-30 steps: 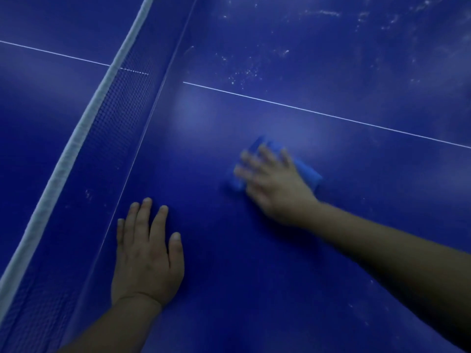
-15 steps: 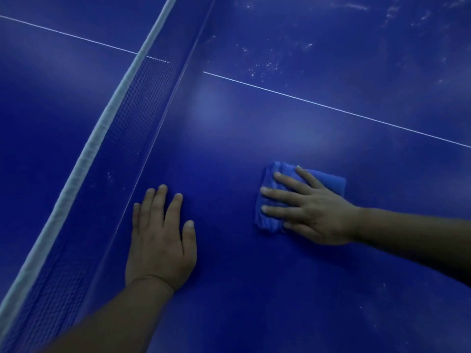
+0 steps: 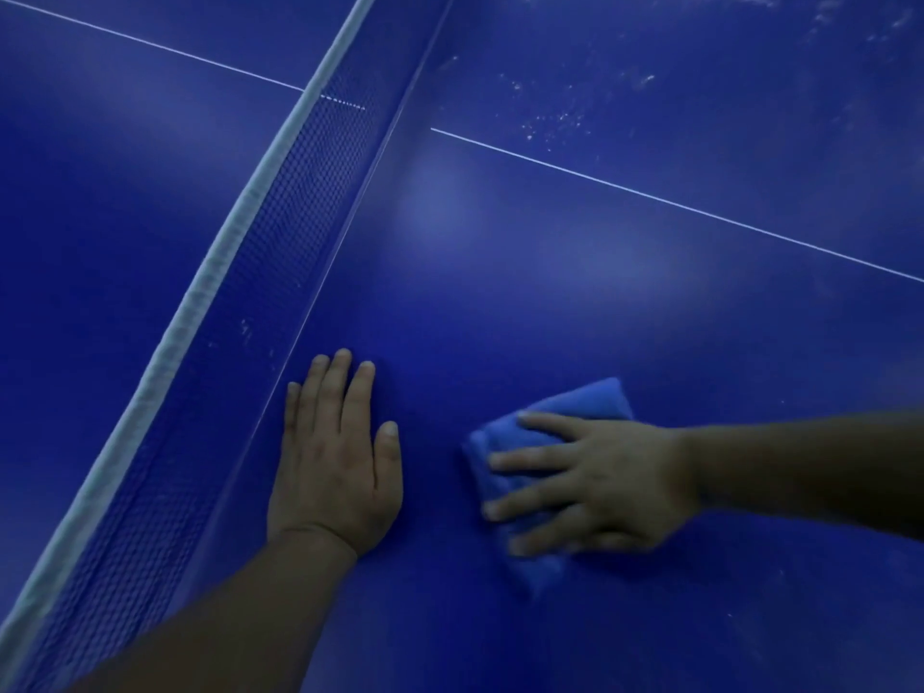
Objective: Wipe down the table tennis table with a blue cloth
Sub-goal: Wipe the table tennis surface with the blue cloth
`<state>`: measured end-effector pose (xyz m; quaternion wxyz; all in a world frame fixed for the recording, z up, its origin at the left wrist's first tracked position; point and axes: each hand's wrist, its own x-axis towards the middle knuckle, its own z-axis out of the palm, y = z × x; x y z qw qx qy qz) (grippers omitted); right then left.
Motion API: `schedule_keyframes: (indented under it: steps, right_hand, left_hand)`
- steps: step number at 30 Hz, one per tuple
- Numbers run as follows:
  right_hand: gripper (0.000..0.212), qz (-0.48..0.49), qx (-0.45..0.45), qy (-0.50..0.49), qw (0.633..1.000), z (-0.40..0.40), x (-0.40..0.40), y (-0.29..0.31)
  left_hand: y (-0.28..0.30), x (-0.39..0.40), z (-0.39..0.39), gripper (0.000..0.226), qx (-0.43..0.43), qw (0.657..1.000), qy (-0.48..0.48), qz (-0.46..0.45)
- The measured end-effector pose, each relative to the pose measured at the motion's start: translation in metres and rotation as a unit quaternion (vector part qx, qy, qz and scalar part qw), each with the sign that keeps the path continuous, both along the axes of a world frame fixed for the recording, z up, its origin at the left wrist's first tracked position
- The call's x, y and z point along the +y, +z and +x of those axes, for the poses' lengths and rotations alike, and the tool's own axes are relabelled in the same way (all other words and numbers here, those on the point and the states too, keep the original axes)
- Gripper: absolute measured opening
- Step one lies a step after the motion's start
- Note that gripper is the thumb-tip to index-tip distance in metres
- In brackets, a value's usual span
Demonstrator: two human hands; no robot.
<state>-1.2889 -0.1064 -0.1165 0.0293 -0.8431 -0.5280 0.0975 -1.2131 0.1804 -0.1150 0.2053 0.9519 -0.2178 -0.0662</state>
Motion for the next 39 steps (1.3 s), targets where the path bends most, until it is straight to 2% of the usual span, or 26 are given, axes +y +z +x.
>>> schedule_keyframes:
  steps: [2, 4, 7, 9, 10, 11, 12, 14, 16, 17, 18, 21, 22, 23, 24, 27, 28, 29, 30, 31, 33, 34, 35, 36, 37, 39]
  right_hand:
    - [0.043, -0.028, -0.026, -0.028, 0.999, 0.003, -0.054, 0.009]
    - [0.049, -0.039, -0.042, -0.217, 0.975, 0.035, -0.103, 0.013]
    - [0.048, -0.003, -0.045, -0.553, 0.832, 0.081, -0.135, 0.016]
    - [0.050, 0.004, -0.044, -0.658, 0.752, 0.087, -0.115, 0.015]
    - [0.051, 0.004, -0.056, -0.663, 0.747, 0.080, -0.097, 0.012]
    - [0.052, 0.008, -0.065, -0.629, 0.775, 0.063, -0.078, 0.008]
    - [0.052, 0.008, -0.062, -0.555, 0.829, 0.035, -0.058, 0.002]
    - [0.049, -0.001, -0.034, -0.328, 0.944, -0.028, -0.026, -0.004]
    - [0.049, -0.032, -0.011, -0.228, 0.973, -0.040, -0.048, 0.004]
    - [0.049, -0.036, -0.031, -0.276, 0.960, -0.029, -0.068, 0.005]
    - [0.050, -0.030, -0.040, -0.389, 0.920, -0.010, -0.085, 0.006]
    - [0.049, 0.004, -0.039, -0.741, 0.671, 0.050, -0.118, 0.013]
    - [0.049, 0.010, -0.044, -0.789, 0.613, 0.063, -0.113, 0.012]
    - [0.049, 0.009, -0.056, -0.802, 0.595, 0.073, -0.100, 0.009]
    - [0.050, 0.005, -0.065, -0.785, 0.616, 0.081, -0.081, 0.004]
    - [0.053, 0.007, -0.048, -0.630, 0.775, 0.083, -0.042, -0.006]
    - [0.052, 0.001, -0.041, -0.608, 0.793, 0.079, -0.048, -0.005]
    - [0.051, -0.004, -0.042, -0.631, 0.774, 0.075, -0.067, -0.003]
    - [0.049, -0.015, -0.056, -0.690, 0.722, 0.068, -0.093, -0.003]
    - [0.048, -0.024, -0.070, -0.760, 0.645, 0.060, -0.120, -0.001]
    - [0.051, -0.002, -0.060, -0.889, 0.453, 0.045, -0.162, 0.007]
    - [0.053, 0.013, -0.047, -0.923, 0.381, 0.046, -0.166, 0.010]
    - [0.054, 0.013, -0.043, -0.934, 0.355, 0.050, -0.157, 0.011]
    - [0.055, 0.007, -0.049, -0.922, 0.383, 0.058, -0.140, 0.008]
    - [0.055, 0.005, -0.060, -0.888, 0.456, 0.065, -0.117, 0.004]
    - [0.055, 0.006, -0.070, -0.755, 0.652, 0.073, -0.065, -0.006]
  left_hand:
    - [-0.001, 0.000, 0.000, 0.064, -0.003, 1.000, -0.002, 0.007]
    - [-0.002, 0.000, -0.001, 0.063, -0.007, 1.000, -0.003, 0.015]
    - [-0.001, -0.001, -0.001, 0.064, -0.008, 1.000, -0.003, 0.022]
    - [-0.002, -0.001, -0.001, 0.064, -0.007, 0.999, -0.004, 0.032]
    - [-0.002, -0.001, -0.001, 0.064, -0.007, 0.999, -0.005, 0.035]
    - [-0.001, -0.002, -0.001, 0.065, -0.007, 0.999, -0.005, 0.035]
    - [-0.001, -0.002, -0.001, 0.065, -0.006, 0.999, -0.006, 0.034]
    - [0.000, -0.002, -0.001, 0.066, -0.001, 0.999, -0.001, 0.034]
    - [0.000, -0.003, -0.001, 0.066, 0.001, 0.999, -0.003, 0.037]
    - [0.000, -0.003, -0.001, 0.066, 0.002, 0.999, -0.005, 0.038]
    - [0.000, -0.003, 0.000, 0.066, 0.003, 0.999, -0.005, 0.040]
    - [0.000, -0.003, -0.001, 0.067, 0.005, 0.999, -0.003, 0.043]
    - [0.000, -0.003, -0.001, 0.068, 0.005, 0.999, -0.003, 0.044]
    - [0.000, -0.004, -0.001, 0.068, 0.005, 0.999, -0.004, 0.044]
    - [0.000, -0.004, -0.001, 0.068, 0.004, 0.999, -0.004, 0.045]
    - [0.000, -0.006, -0.001, 0.069, 0.003, 0.999, -0.002, 0.046]
    - [0.001, -0.006, -0.001, 0.069, 0.005, 0.999, -0.001, 0.044]
    - [0.001, -0.005, -0.001, 0.069, 0.005, 0.999, -0.001, 0.044]
    - [0.001, -0.005, -0.001, 0.069, 0.005, 0.999, -0.002, 0.043]
    - [0.001, -0.005, -0.001, 0.069, 0.004, 0.999, -0.003, 0.044]
    - [0.001, -0.006, 0.000, 0.068, 0.002, 0.999, -0.003, 0.045]
    - [0.000, -0.005, 0.000, 0.068, 0.002, 0.999, -0.004, 0.047]
    - [0.000, -0.005, 0.000, 0.068, 0.003, 0.999, -0.005, 0.049]
    - [0.000, -0.005, -0.001, 0.069, 0.003, 0.999, -0.006, 0.050]
    - [0.001, -0.005, -0.001, 0.069, 0.002, 0.999, -0.005, 0.049]
    - [0.000, -0.006, -0.001, 0.069, 0.001, 0.999, -0.003, 0.048]
